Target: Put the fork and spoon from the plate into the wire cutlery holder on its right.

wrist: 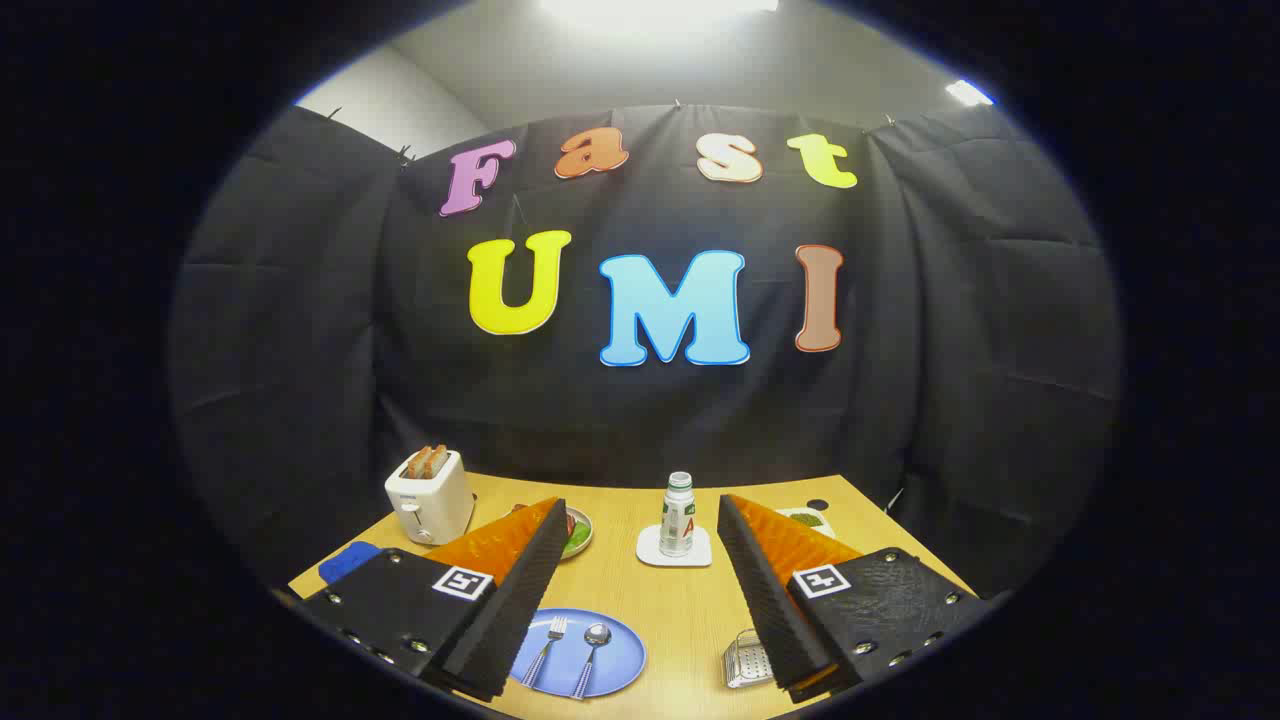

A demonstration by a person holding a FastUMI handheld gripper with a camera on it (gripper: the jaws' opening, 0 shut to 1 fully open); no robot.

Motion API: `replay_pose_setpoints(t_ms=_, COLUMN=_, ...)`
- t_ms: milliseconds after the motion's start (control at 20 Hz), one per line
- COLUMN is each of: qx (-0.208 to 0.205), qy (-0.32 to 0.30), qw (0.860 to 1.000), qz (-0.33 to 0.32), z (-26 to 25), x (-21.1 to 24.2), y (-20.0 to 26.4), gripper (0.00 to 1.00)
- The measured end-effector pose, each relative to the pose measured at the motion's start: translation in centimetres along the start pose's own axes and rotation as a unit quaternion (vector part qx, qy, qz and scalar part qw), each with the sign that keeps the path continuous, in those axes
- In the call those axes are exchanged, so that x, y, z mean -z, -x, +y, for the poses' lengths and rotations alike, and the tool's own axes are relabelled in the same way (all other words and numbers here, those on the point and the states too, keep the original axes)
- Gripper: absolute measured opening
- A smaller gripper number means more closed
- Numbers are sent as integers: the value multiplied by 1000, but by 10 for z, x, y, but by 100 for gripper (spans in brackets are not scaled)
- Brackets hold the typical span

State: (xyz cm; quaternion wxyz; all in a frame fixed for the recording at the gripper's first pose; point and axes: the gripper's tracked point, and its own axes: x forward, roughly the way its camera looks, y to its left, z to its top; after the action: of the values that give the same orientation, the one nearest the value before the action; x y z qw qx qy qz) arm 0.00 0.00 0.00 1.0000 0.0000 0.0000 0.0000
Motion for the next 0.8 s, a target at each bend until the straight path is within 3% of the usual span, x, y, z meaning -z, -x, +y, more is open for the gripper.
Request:
replay_pose_setpoints(t_ms=250, qx=17, qy=-8, qw=1000, qz=-22, z=-9, x=-8, y=2, gripper=93)
replay_pose_setpoints(t_ms=800, qx=1, qy=0, qw=1000, qz=30, z=-2, x=22, y=3, gripper=93)
